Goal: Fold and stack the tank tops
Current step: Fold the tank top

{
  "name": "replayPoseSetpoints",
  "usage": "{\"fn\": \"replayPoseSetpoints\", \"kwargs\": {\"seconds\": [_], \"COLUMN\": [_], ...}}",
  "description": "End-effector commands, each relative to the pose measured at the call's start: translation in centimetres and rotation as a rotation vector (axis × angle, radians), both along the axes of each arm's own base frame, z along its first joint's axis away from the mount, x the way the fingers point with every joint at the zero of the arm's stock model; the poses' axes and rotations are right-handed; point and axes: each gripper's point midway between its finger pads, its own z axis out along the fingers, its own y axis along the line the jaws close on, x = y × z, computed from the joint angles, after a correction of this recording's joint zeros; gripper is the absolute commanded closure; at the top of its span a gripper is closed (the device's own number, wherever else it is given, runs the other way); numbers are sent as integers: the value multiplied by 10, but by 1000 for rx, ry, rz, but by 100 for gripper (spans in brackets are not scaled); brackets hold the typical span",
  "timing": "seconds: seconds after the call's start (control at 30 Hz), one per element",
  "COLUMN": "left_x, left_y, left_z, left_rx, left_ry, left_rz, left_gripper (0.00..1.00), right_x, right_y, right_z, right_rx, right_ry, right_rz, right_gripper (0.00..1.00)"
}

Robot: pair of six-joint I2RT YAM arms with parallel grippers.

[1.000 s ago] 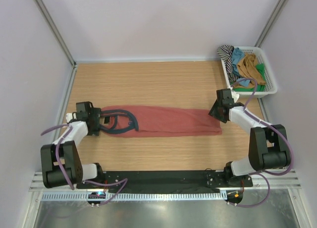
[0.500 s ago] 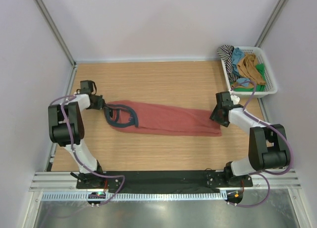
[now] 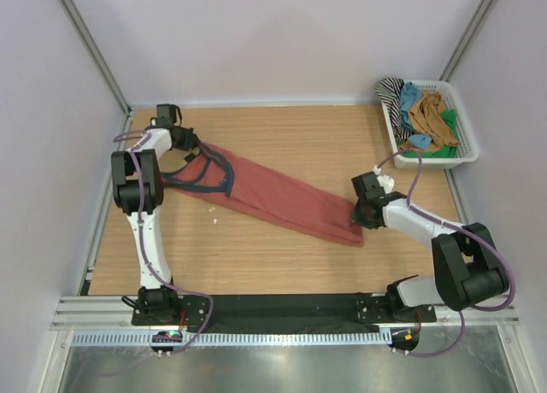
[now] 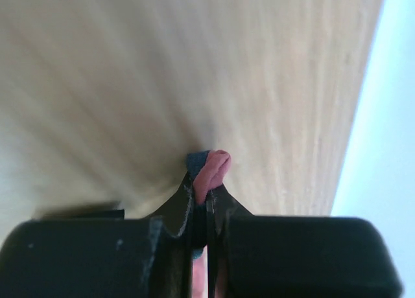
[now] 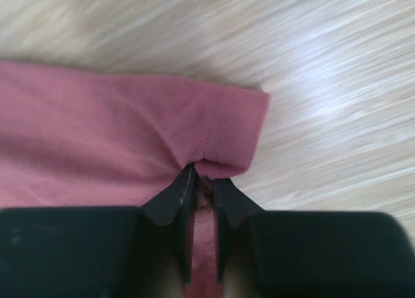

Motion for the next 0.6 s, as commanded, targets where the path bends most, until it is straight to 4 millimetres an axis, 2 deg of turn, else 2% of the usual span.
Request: {"fn": "replayPoseSetpoints", "kwargs": {"seconds": [0.0,0.03,0.07,0.1,0.13,0.17,0.2,0.23,0.27,0.3,0.33,0.37,0.43,0.47,0.5,0.53,0.57], "left_x": [5,11,29,36,58,62,67,82,80,83,94,92,100,99,103,101,101], "left_y": [-31,-31,-32,-62,-72,-96,-110,-128,-157,-172,-187,-206,-223,-235,-237,-238,-237], "left_z": [-16,-21,-6,-1,8,9,11,27,6,4,22,9,23,28,36,35,38], "left_rx": [-4,11,21,37,48,53,52,29,0,-21,-51,-66,-92,-102,-104,-104,-101], "left_ry": [64,63,12,-15,-68,-82,-95,-152,-135,-146,-199,-192,-259,-282,-311,-312,-323], "left_rz": [-40,-35,-37,-105,-133,-178,-200,-218,-263,-279,-280,-301,-307,-324,-327,-338,-343], "left_gripper": [100,100,100,100,100,100,100,100,100,100,100,100,100,100,100,94,85], "right_x": [-40,-46,-54,-70,-80,-86,-106,-116,-118,-126,-144,-148,-174,-175,-175,-175,-174], "right_y": [43,55,70,93,111,128,157,169,197,214,234,262,290,304,306,309,309], "right_z": [-11,-13,-14,-18,-19,-18,-17,-24,-15,-14,-14,-9,-4,5,11,17,32], "right_rx": [35,50,69,75,107,123,138,127,172,178,178,196,203,212,206,219,249], "right_ry": [82,89,99,115,118,117,116,142,129,137,151,148,155,132,102,83,51], "right_rz": [79,103,140,220,232,263,355,385,399,438,509,552,658,677,695,706,708], "right_gripper": [84,87,88,88,89,88,88,87,87,86,86,84,80,72,62,46,39]}}
